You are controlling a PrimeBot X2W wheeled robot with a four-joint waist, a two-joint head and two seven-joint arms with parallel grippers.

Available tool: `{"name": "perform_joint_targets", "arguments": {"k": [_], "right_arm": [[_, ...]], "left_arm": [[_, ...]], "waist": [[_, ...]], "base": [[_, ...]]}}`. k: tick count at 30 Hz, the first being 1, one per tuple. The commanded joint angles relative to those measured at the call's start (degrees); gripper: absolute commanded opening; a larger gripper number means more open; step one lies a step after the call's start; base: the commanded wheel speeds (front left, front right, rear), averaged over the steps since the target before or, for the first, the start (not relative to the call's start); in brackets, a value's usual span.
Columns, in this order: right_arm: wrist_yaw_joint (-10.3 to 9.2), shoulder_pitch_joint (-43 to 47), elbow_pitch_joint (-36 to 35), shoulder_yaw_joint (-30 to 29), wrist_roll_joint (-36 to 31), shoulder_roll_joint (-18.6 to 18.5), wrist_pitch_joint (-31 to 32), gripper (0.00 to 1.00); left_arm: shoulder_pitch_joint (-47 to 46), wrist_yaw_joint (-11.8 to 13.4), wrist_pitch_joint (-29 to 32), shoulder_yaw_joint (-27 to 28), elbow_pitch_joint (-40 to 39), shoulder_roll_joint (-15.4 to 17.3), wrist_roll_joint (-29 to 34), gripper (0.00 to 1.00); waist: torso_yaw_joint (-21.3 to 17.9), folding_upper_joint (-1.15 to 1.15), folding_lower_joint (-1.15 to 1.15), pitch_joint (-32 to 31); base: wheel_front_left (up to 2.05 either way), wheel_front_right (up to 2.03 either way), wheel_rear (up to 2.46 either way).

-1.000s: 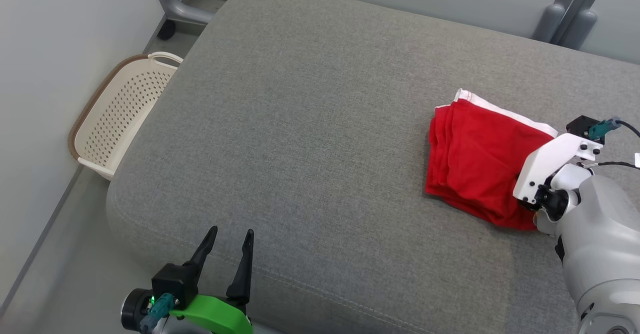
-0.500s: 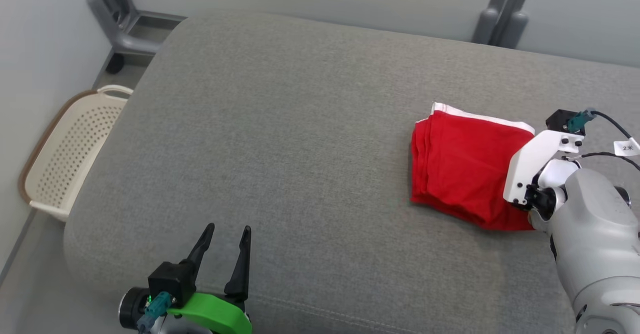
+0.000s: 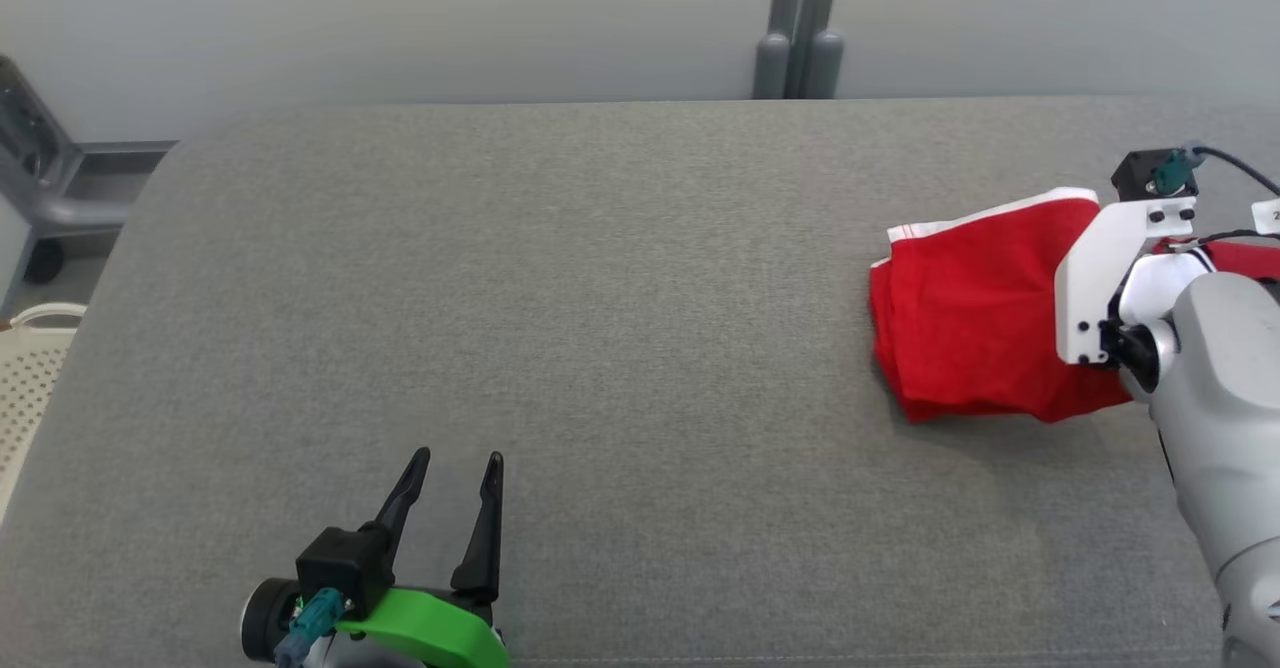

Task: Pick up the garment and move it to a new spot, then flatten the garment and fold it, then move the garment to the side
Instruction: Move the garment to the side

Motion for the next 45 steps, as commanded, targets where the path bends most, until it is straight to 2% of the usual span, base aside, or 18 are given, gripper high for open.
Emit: {"name": "perform_joint_targets", "arguments": {"k": [1,8,13,22,29,37,45], "right_arm": [[-0.05,-0.6,-1.1,1.1,1.0,-1.0,0.6,0.0],[-0.05,-2.3,-6.7,7.5,5.4,-4.5,2.4,0.0],[-0.05,-3.6,-9.3,12.0,7.5,-6.2,1.1,0.0],[-0.05,-7.6,-9.8,16.7,9.8,-9.8,-1.1,0.0],[-0.06,-10.7,-8.2,16.8,9.2,-11.8,-3.9,0.0],[-0.07,-12.7,-5.2,17.0,6.2,-15.2,-6.7,0.0],[-0.08,-12.2,0.7,9.9,1.7,-17.5,-11.0,0.0]], "left_arm": [[-0.2,0.0,-0.2,0.1,-0.3,-0.2,0.4,1.0],[-2.5,-0.7,-0.1,-0.3,-1.1,-0.5,1.0,1.0],[-4.3,-1.2,-0.1,-0.8,-1.3,-0.5,1.8,1.0],[-8.8,-2.0,-0.1,-2.0,-1.0,0.5,3.2,1.0],[-11.2,-2.3,0.2,-2.6,-1.0,1.8,3.8,1.0],[-12.9,-2.5,1.2,-3.3,-1.7,2.9,4.0,1.0],[-12.7,-2.2,2.3,-3.9,-3.0,4.2,4.2,1.0]], "waist": [[-4.6,0.0,0.0,0.1],[-8.7,0.0,0.0,3.3],[-11.2,0.0,0.0,6.2],[-14.4,0.0,0.0,12.8],[-15.7,0.0,0.0,16.7],[-15.1,0.0,0.0,19.6],[-13.9,0.0,0.0,21.6]], "base": [[0.0,0.0,0.0],[0.0,0.0,0.0],[0.0,0.0,0.0],[0.0,0.0,0.0],[0.0,0.0,0.0],[0.0,0.0,0.0],[0.0,0.0,0.0]]}}
